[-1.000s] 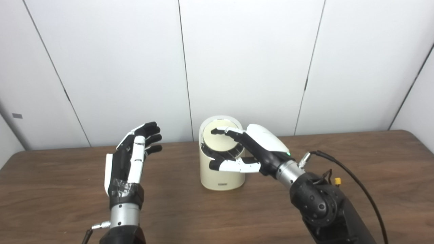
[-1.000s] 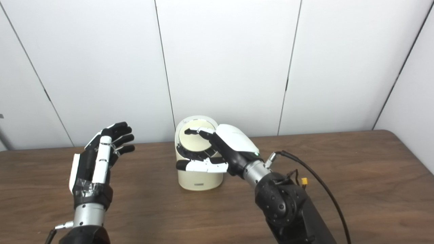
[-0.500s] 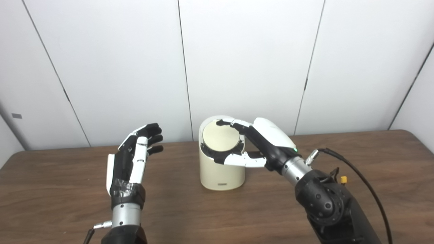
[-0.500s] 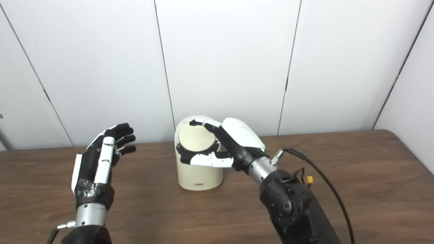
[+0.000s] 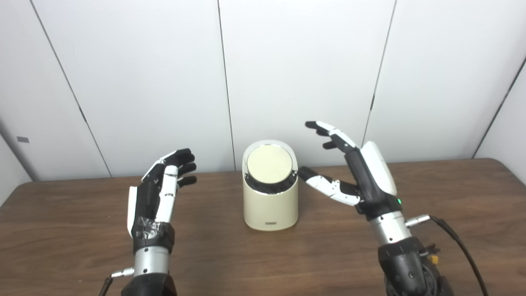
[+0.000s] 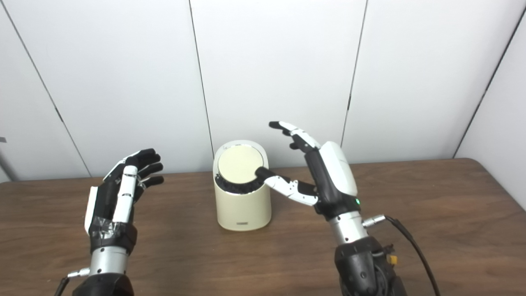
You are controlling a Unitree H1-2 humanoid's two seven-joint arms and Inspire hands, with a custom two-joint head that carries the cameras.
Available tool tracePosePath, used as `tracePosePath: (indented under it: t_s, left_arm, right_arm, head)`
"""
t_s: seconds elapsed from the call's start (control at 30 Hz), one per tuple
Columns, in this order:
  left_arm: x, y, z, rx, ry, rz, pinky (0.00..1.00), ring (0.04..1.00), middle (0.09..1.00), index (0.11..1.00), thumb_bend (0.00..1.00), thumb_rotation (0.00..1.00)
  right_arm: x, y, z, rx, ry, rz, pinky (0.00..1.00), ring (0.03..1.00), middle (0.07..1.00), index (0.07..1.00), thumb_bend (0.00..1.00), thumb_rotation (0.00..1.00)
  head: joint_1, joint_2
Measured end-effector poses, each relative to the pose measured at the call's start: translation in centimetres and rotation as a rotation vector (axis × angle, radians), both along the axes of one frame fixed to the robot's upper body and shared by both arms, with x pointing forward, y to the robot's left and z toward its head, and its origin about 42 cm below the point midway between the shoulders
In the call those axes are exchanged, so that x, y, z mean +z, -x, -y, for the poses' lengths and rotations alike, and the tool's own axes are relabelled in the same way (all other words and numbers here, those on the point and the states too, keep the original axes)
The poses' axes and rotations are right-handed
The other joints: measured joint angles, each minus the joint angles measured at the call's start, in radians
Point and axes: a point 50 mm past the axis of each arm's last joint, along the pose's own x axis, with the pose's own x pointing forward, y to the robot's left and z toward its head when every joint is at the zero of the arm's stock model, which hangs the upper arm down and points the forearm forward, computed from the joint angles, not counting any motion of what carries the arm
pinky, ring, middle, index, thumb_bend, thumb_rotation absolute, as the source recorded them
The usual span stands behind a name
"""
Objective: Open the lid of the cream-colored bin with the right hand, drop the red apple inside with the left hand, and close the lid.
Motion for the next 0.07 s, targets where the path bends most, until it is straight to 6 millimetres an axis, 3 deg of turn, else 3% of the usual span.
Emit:
tracePosePath:
  t_s: [0.07]
  left_arm:
    - [-0.04,0.04,-0.1,-0.005,0.001,0.007,0.64,0.718,0.731,0.713,0.35,0.56]
  right_arm:
    - [-1.49,0.43,0.66,-0.004,-0.049,-0.004,0.61,0.725,0.746,0.729,0.29,0.44]
  head:
    - [-0.002,-0.002]
